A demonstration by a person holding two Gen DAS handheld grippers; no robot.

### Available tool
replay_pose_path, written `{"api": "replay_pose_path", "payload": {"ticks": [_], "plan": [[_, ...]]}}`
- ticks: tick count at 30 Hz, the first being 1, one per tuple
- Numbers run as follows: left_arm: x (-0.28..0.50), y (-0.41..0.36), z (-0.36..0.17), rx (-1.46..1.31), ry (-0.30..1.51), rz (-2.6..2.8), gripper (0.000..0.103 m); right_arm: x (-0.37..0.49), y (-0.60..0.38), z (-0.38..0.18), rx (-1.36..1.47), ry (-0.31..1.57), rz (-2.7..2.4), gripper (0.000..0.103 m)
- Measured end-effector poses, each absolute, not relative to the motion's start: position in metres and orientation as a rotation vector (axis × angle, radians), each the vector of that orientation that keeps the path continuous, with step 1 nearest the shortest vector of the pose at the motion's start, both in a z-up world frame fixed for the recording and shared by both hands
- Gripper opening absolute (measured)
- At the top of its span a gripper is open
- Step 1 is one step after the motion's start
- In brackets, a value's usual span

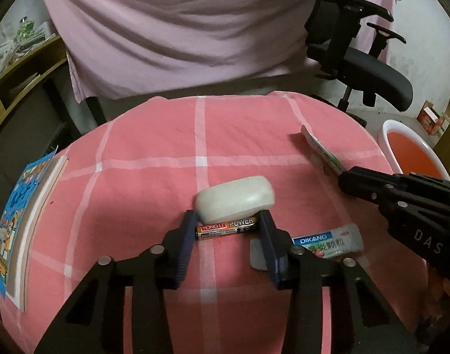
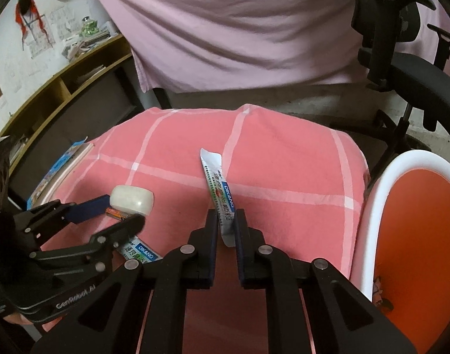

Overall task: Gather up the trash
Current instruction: 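Grasp the white sachet with the right tool while the left tool grasps the orange battery, then carry the sachet with the right tool while the left tool carries the battery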

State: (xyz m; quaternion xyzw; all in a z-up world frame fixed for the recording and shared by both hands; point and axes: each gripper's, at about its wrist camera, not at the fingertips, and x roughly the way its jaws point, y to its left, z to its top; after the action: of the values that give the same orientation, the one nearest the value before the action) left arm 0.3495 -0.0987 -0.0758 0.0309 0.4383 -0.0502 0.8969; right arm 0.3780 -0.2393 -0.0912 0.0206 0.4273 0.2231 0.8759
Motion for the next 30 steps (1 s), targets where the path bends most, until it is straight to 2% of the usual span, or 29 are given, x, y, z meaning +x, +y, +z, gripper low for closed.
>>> {"api": "replay_pose_path", "payload": {"ticks": [5,6,7,9,14,21,23,24,30], "plan": [[0.342,-0.087,-0.074,0.024,0.900,-0.129,0.037,0.377,-0.236,-0.091,0.015,0.892,0.460,0.014],[0.340,-0.087,-0.073,0.022,0.897,-0.132,0.037,0.376,-0.235,-0.091,0.013,0.893,0.462,0.017],[0.336,-0.083,-0.072,0.019,0.891,-0.136,0.037,0.376,-0.235,-0.091,0.013,0.894,0.466,0.025],[0.327,-0.075,-0.070,0.006,0.877,-0.145,0.037,0.376,-0.235,-0.091,0.019,0.893,0.473,0.029],[0.316,-0.049,-0.065,-0.108,0.845,-0.124,0.037,0.377,-0.234,-0.091,0.017,0.895,0.455,0.029],[0.316,-0.050,-0.063,-0.105,0.848,-0.123,0.037,0.384,-0.215,-0.094,-0.072,0.902,0.429,0.030],[0.316,-0.047,-0.062,-0.111,0.847,-0.126,0.037,0.384,-0.211,-0.094,-0.098,0.904,0.428,0.026],[0.315,-0.046,-0.062,-0.111,0.846,-0.126,0.037,0.383,-0.210,-0.094,-0.105,0.902,0.435,0.019],[0.313,-0.043,-0.061,-0.118,0.833,-0.118,0.037,0.373,-0.217,-0.089,-0.081,0.856,0.458,0.017]]}}
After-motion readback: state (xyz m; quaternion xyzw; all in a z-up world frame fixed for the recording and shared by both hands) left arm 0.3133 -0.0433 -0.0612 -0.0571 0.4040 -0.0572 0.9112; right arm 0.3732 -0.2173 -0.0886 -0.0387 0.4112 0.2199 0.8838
